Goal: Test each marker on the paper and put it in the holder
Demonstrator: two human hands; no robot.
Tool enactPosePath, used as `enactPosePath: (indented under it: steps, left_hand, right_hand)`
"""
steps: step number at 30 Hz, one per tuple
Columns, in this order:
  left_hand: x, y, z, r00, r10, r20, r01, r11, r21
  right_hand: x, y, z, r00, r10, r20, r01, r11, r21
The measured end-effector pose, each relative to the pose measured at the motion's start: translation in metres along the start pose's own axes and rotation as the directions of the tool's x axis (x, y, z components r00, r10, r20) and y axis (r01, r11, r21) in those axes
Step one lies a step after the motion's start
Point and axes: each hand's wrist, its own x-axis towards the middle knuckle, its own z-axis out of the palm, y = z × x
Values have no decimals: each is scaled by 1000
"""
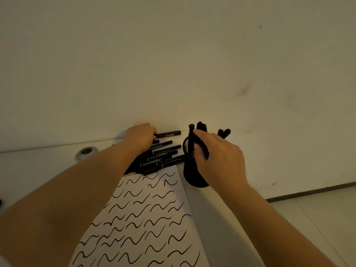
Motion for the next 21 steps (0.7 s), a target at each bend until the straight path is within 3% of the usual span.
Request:
enactPosePath:
  steps: [4,9,12,15,17,19,21]
  left_hand:
    - [4,3,-2,1000,-24,0,24,1000,5]
    - [-11,1,-7,990,-44,-133,36,998,-58]
    - [-35,1,-25,976,-94,-198,39,963,-266]
    - [-78,11,-48,968,-120,-220,-27,823,-567]
    - [-121,22,-61,964,-70,-256,-130,717,-685]
    - [-168,29,-71,955,-4,-297,-219,665,-714]
    - [-211,32,-75,944,76,-320,-286,671,-684]
  right_hand:
    - [1,1,-1,1000,12,3,-12,1000,-14]
    - [1,0,-7,1000,1,30,1,998,-55]
    - [-3,-10,-17,989,-92,-118,81,993,-88]
    - [-14,-29,-24,979,-110,-171,112,994,-1]
    - [-25,-48,-27,997,71,8,-71,966,247]
    - [-36,-68,-26,924,244,296,-367,783,501]
    - [-47,-85,-26,854,290,431,-516,570,640]
